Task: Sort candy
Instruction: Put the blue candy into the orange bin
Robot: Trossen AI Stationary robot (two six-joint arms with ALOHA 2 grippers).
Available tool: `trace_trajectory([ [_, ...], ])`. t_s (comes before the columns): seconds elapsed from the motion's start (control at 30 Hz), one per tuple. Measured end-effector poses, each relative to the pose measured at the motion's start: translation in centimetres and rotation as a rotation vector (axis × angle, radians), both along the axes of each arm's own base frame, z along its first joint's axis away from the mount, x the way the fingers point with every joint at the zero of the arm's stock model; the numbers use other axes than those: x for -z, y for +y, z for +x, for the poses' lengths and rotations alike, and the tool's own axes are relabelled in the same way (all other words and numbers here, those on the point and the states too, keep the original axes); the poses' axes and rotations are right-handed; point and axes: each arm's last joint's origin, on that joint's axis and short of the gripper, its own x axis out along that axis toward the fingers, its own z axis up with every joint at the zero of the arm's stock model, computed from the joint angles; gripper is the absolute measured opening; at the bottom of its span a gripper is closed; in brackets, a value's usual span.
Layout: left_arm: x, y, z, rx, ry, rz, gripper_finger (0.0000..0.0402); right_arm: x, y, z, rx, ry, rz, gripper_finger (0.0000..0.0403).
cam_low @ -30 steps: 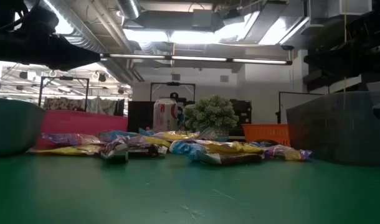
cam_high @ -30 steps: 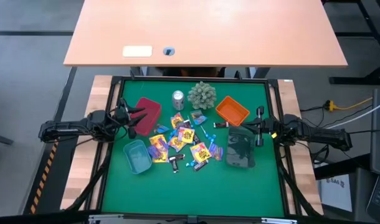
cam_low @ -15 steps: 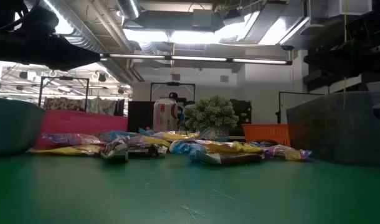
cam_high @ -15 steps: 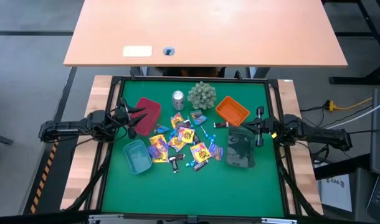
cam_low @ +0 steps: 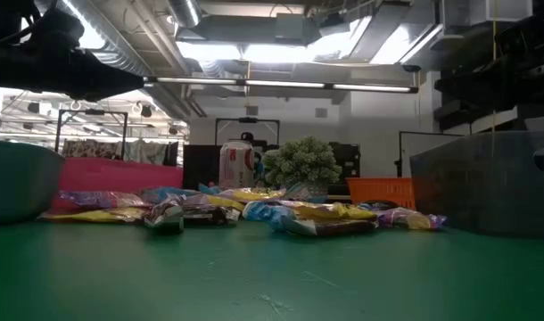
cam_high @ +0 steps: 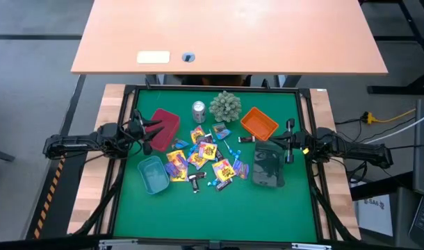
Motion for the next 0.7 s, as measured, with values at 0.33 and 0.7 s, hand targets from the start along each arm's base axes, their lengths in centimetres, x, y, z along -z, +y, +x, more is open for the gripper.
trace_trajectory([
  [0.33, 0.0, 0.0, 0.0, 0.0, 0.0, -0.001, 0.0115, -0.31, 0.18, -0.01, -0.07, -0.036, 0.254, 0.001],
  [0.7, -0.06, 0.0, 0.0, 0.001, -0.007, -0.003, 0.0115, -0.94, 0.0, -0.07, -0.033, -0.118, 0.453, 0.001],
])
